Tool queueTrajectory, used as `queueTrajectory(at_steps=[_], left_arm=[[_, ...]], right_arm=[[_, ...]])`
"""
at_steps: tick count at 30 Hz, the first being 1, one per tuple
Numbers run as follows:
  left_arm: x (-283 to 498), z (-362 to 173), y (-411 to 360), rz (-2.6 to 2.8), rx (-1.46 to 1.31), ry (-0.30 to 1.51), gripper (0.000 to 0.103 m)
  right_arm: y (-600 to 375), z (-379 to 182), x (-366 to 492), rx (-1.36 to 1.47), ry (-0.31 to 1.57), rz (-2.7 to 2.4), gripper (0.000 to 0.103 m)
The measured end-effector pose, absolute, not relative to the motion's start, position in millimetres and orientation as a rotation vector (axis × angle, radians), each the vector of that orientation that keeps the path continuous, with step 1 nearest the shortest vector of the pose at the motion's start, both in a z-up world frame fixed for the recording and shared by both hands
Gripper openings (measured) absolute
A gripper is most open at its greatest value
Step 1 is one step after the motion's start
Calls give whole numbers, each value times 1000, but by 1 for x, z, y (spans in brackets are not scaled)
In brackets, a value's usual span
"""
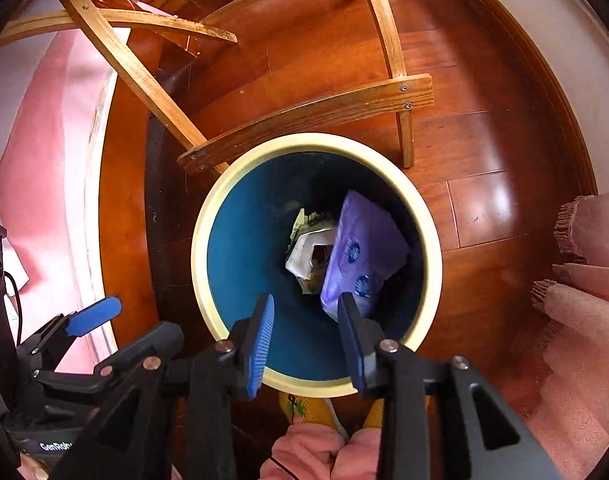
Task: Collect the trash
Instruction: 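Carry the chocolate box and purple bag over the wastebasket and open both grippers, then raise both tools back toward the table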
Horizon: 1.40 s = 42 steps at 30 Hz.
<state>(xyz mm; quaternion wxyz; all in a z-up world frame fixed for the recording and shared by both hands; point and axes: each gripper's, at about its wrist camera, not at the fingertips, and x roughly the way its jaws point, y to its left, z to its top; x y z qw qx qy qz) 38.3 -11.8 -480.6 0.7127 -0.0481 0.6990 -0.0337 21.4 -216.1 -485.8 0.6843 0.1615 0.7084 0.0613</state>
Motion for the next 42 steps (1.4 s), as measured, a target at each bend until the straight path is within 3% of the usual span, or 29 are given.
queueTrajectory(at_steps=[9, 30, 42], left_arm=[[24, -426, 19, -43, -120, 1492, 102], [-15, -74, 32, -222, -71, 1146, 102], [23, 38, 57, -243, 12, 967, 102]], right_arm=[[-212, -422, 13, 368, 1530, 135, 34], [-193, -80, -15, 359, 1200, 161, 36], [-191, 26, 15, 237, 967, 134, 37]])
